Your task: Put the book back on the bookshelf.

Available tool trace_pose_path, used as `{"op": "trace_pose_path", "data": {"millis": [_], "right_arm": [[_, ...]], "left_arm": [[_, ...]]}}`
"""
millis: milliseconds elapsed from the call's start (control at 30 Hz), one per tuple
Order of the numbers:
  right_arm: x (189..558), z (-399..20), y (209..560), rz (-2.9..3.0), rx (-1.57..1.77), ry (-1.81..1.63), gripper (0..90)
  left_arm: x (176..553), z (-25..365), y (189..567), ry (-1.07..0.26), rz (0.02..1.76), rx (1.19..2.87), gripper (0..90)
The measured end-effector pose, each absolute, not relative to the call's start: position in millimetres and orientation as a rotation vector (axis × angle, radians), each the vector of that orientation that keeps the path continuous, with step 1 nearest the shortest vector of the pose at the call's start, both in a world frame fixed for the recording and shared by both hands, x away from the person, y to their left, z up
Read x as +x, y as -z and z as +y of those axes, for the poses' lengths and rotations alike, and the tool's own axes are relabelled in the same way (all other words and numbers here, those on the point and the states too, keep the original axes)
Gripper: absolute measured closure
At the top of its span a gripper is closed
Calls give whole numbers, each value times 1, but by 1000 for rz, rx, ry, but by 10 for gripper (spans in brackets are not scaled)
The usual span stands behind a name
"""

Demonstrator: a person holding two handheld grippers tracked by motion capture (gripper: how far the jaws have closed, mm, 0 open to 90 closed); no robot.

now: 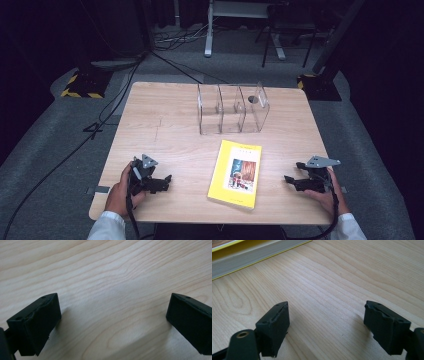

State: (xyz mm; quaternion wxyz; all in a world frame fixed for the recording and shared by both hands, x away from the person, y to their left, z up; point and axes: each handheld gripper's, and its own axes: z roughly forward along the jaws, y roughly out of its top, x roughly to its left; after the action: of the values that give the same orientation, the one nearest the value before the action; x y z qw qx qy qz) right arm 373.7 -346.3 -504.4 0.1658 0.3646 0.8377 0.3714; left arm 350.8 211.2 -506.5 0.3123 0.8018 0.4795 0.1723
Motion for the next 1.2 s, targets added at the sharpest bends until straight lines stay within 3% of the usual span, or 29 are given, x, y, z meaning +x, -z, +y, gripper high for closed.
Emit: {"op": "trace_pose_path", "data": {"millis": [200, 467, 833, 967, 1200], "right_arm": [[374, -345, 504, 2385, 1046, -1055, 209], [379, -335, 502, 2435, 1016, -1031, 174], [376, -277, 498, 2606, 813, -1018, 177], [376, -261, 489, 2727, 741, -914, 231], [376, -240, 484, 2841, 634, -799, 195]], "left_arm": [[356, 201, 506, -423, 1162, 2167, 5], [328, 174, 506, -358, 997, 2241, 2], [314, 138, 506, -290, 841, 2292, 2], [317, 126, 506, -277, 790, 2308, 2], [322, 109, 506, -263, 757, 2315, 2]]}}
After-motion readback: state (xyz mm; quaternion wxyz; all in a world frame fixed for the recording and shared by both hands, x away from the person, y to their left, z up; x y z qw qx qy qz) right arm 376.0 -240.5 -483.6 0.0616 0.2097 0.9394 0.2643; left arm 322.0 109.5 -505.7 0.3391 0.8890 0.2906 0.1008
